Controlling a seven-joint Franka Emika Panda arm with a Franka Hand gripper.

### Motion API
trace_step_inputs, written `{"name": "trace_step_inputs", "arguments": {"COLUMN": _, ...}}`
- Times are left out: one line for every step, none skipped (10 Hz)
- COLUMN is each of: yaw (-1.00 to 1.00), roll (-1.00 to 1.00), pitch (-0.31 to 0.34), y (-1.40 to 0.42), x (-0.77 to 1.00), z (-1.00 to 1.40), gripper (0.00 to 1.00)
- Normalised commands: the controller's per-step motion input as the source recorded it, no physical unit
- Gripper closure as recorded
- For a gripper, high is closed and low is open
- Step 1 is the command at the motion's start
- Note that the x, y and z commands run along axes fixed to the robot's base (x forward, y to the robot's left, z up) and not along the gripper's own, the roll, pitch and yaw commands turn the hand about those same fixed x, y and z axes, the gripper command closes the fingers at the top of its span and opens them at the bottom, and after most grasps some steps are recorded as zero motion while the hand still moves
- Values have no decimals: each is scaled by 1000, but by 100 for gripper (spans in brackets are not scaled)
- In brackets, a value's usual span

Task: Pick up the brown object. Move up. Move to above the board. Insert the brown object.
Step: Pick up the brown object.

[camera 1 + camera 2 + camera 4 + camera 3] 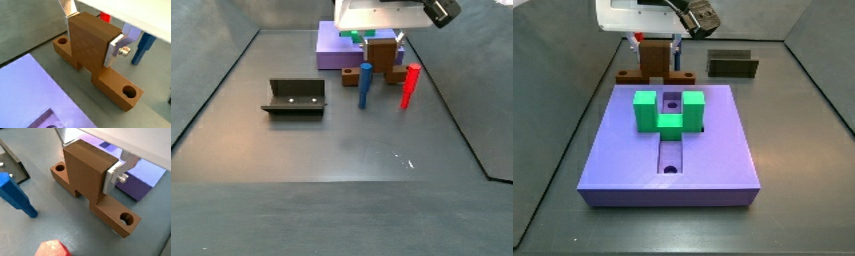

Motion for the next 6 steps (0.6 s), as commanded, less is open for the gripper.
{"name": "trace_step_inputs", "arguments": {"yaw": 0, "roll": 0, "pitch": 0, "y": 0, "x": 0, "z": 0, "gripper": 100}}
{"name": "trace_step_inputs", "arguments": {"yaw": 0, "roll": 0, "pitch": 0, "y": 0, "x": 0, "z": 0, "gripper": 100}}
{"name": "trace_step_inputs", "arguments": {"yaw": 0, "roll": 0, "pitch": 0, "y": 0, "x": 0, "z": 0, "gripper": 100}}
{"name": "trace_step_inputs", "arguments": {"yaw": 0, "roll": 0, "pitch": 0, "y": 0, "x": 0, "z": 0, "gripper": 100}}
{"name": "trace_step_inputs", "arguments": {"yaw": 0, "roll": 0, "pitch": 0, "y": 0, "x": 0, "z": 0, "gripper": 100}}
{"name": "trace_step_inputs", "arguments": {"yaw": 0, "roll": 0, "pitch": 0, "y": 0, "x": 0, "z": 0, "gripper": 100}}
